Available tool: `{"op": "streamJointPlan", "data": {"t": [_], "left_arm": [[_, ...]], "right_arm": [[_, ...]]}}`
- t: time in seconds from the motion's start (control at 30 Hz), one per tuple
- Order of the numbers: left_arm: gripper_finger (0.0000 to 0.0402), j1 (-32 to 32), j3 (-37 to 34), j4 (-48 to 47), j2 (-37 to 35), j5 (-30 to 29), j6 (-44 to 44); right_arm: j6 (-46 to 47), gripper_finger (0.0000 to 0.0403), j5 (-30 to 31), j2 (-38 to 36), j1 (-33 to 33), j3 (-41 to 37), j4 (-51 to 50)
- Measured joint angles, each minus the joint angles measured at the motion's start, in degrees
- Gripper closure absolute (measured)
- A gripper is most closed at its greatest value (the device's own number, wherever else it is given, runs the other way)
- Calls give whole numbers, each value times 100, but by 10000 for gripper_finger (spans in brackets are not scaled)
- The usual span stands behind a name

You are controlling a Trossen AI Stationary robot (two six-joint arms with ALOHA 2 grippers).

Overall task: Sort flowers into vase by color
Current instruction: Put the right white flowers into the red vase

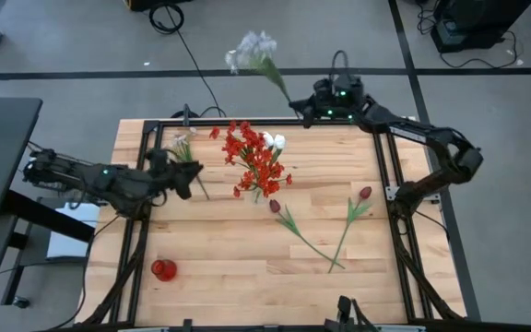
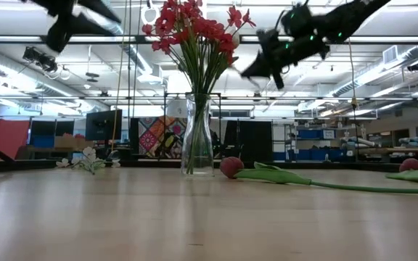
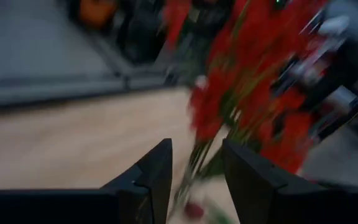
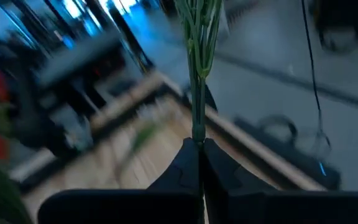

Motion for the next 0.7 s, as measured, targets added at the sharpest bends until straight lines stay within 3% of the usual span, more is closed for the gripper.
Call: {"op": "streamJointPlan", "data": {"t": [0.2,0.3,0.43,0.6,0.7], "left_arm": [[256,314,2,1983,-164,-15,2230],[244,457,2,2819,-145,245,3024],[205,627,7,3391,-154,675,3437],[150,836,7,3491,-139,1264,3444],[137,1037,7,3612,-24,1691,3435]], "right_arm": [[450,396,-120,-480,326,4,941],[591,396,-115,-661,578,4,1332],[751,396,-8,-839,1046,4,1801],[718,396,639,-960,1815,4,2105],[567,396,1096,-933,2329,4,2125]]}}
